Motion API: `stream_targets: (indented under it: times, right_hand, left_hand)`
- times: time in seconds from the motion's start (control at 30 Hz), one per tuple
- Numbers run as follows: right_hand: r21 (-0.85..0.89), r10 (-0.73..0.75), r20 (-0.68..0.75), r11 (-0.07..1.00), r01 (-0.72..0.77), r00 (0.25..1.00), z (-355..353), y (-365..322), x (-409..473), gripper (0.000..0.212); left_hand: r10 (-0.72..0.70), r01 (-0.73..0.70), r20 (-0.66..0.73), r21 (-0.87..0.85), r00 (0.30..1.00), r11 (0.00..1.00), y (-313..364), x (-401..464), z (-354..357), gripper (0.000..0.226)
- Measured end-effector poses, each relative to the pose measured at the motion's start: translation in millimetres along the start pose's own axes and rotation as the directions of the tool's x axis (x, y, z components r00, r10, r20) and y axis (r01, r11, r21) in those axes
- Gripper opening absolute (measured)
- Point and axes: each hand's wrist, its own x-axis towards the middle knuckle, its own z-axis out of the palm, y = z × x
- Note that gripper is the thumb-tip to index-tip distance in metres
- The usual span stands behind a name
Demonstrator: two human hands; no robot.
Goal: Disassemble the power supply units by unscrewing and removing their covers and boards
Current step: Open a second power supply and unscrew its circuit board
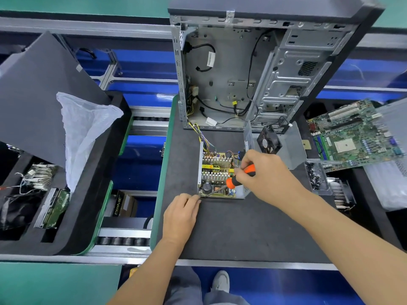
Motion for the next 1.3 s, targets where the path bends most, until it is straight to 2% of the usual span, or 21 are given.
stream_targets:
  times: [0.2, 0.5, 0.8, 0.97, 1.1, 1.23, 1.3]
  right_hand:
    - [0.029, -0.009, -0.017, 1.000, 0.009, 1.000, 3.1, 2.5, -4.5, 0.018]
    - [0.037, -0.029, -0.014, 0.999, 0.029, 0.999, 2.3, 5.6, -9.6, 0.019]
    - [0.063, -0.065, -0.013, 0.996, 0.066, 0.998, 6.0, 9.1, -12.1, 0.020]
    - [0.066, -0.075, -0.022, 0.995, 0.076, 0.997, 4.7, 12.5, -12.7, 0.020]
    - [0.079, -0.079, -0.034, 0.993, 0.082, 0.996, 4.9, 15.2, -14.2, 0.020]
    - [0.072, -0.069, -0.051, 0.995, 0.072, 0.996, 2.4, 19.4, -14.5, 0.019]
    - [0.099, -0.043, -0.085, 0.994, 0.051, 0.995, -1.0, 24.3, -15.3, 0.017]
  left_hand:
    - [0.059, -0.074, 0.134, 0.111, 0.989, 0.991, 9.0, 10.4, -4.6, 0.038]
    - [0.120, -0.215, 0.308, 0.295, 0.944, 0.931, 21.1, 32.3, -18.6, 0.034]
    - [0.157, -0.322, 0.414, 0.365, 0.897, 0.874, 20.5, 47.0, -23.9, 0.039]
    - [0.225, -0.386, 0.405, 0.377, 0.886, 0.842, 14.0, 44.8, -19.7, 0.036]
    - [0.257, -0.377, 0.347, 0.344, 0.902, 0.860, 7.9, 40.7, -16.5, 0.033]
    - [0.286, -0.329, 0.194, 0.251, 0.938, 0.910, 9.2, 30.3, -14.6, 0.021]
    - [0.250, -0.269, 0.127, 0.165, 0.960, 0.949, 14.8, 22.0, -14.9, 0.014]
